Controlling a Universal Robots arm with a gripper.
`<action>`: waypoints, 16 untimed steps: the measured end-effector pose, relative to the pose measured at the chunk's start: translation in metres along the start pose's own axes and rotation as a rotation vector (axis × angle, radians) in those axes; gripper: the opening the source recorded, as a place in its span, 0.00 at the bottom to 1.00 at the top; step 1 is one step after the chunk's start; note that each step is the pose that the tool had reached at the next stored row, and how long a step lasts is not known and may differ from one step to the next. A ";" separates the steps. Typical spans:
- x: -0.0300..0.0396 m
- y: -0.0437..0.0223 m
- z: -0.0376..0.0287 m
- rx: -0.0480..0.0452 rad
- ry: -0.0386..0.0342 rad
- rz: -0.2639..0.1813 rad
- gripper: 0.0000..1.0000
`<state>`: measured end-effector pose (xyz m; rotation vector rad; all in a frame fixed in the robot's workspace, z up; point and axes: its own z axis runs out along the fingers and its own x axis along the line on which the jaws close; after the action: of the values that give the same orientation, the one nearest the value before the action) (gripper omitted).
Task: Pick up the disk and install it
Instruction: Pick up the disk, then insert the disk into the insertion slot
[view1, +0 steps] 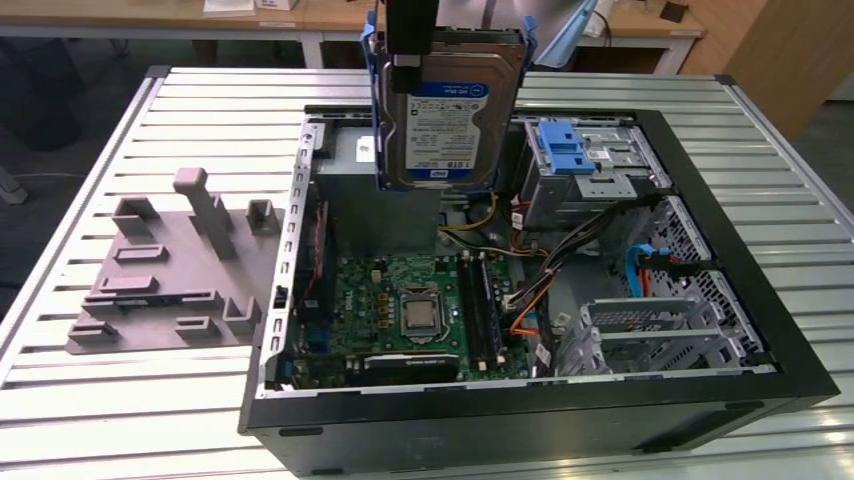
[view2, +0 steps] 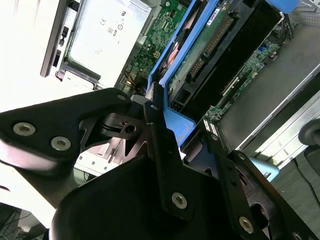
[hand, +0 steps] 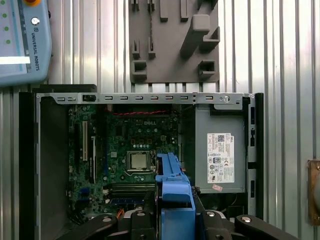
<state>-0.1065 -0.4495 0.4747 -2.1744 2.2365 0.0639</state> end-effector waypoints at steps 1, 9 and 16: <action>0.0000 0.0000 0.0000 0.0000 0.0000 0.000 0.36; 0.0018 -0.0005 -0.0001 0.0000 0.0000 0.000 0.36; 0.0090 -0.0012 -0.0004 0.0000 0.0004 0.000 0.36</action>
<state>-0.1056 -0.4586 0.4747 -2.1746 2.2367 0.0634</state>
